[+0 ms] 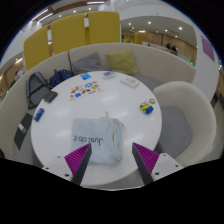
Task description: Fold towel
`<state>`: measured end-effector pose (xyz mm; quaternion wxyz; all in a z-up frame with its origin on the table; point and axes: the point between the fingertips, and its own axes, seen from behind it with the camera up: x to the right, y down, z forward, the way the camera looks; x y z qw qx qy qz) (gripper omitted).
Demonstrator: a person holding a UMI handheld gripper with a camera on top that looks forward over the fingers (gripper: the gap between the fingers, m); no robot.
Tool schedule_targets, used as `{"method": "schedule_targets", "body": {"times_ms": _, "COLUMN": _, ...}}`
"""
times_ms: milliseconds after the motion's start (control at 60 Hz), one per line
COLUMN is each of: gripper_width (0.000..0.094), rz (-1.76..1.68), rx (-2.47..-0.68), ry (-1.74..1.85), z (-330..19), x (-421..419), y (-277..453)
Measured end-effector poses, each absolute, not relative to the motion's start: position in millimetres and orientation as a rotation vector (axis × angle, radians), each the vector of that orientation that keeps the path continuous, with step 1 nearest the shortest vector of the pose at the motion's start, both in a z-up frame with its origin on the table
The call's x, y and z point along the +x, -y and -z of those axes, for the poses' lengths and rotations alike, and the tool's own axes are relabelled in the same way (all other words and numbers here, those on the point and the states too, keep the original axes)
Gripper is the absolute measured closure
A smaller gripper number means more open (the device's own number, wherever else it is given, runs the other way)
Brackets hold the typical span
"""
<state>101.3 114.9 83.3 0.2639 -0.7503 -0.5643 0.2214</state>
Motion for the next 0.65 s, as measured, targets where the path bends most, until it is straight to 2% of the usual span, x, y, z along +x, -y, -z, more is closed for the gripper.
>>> {"method": "schedule_targets", "body": {"times_ms": 183, "gripper_width": 0.0074, "rz": -0.579, "rx": -1.97, "ry": 1.595, "z": -209, "x": 201, "y": -91}}
{"method": "schedule_targets", "body": {"times_ms": 300, "gripper_width": 0.0075, "rz": -0.563, "rx": -1.929, "ry": 1.623, "z": -262, "x": 253, "y": -79}}
{"method": "schedule_targets", "body": {"times_ms": 450, "gripper_width": 0.0076, "rz": -0.555, "rx": -1.9, "ry": 1.621, "z": -288, "x": 284, "y": -72}}
{"method": "schedule_targets", "body": {"times_ms": 650, "gripper_width": 0.0074, "rz": -0.568, "rx": -1.915, "ry": 1.602, "z": -290, "x": 293, "y": -64}}
